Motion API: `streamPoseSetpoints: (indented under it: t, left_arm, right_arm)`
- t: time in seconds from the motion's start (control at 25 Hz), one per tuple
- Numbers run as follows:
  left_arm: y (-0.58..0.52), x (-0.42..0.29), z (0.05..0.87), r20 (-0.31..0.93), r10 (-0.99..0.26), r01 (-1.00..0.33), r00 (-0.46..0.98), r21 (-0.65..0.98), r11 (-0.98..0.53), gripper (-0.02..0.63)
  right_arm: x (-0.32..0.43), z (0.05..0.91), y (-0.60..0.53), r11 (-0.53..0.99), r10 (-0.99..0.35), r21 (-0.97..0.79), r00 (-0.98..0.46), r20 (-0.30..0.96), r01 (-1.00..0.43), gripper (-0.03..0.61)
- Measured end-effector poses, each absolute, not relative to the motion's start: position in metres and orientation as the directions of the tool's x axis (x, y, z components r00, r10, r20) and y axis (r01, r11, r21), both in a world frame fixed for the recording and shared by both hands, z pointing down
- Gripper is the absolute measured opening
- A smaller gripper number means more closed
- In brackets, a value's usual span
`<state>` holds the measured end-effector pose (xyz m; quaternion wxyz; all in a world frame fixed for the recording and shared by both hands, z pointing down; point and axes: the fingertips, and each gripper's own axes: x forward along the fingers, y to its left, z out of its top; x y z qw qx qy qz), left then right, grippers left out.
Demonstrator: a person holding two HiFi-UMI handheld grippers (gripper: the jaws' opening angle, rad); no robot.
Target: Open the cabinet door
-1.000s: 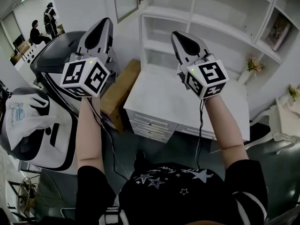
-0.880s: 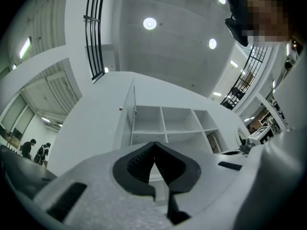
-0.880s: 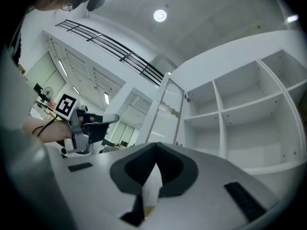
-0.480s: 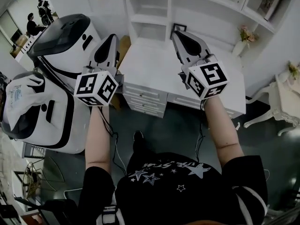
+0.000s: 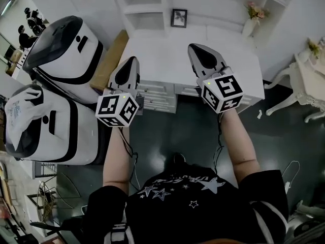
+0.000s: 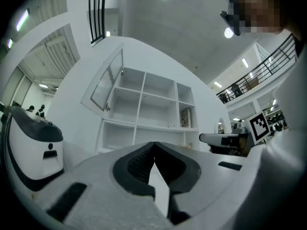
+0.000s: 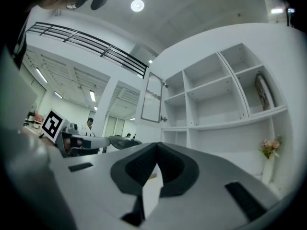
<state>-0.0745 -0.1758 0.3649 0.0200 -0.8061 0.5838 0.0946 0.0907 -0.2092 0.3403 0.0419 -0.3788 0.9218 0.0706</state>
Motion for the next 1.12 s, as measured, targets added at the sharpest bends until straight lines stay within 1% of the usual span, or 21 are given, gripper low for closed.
streamPoseSetpoints:
  t: [0.2,0.36,1.12]
  left_arm:
    - [-0.137,-0.053,0.416,-0.094,-0.935,-0.93,0.341,0.111,-0.35,0.006]
    - [-0.092,-0.047,0.435,-0.052,-0.928,-0.92,0.37,0.119,-0.373,0.006]
    - [0.12,-0.036,0.473,0.011,-0.911,-0.905,0.413,0.119,-0.409,0.008]
  right_arm:
    - [0.101,0.374,-0.174,0.684,-0.721,0.081,-0.689,-0.074,-0.725,-0.005]
    - [0.102,0.389,-0.134,0.673,-0.737,0.057,-0.675,-0.04,-0.738,-0.005]
    - [0.122,0.426,0.075,0.619,-0.785,0.002,-0.618,0.031,-0.786,-0.005]
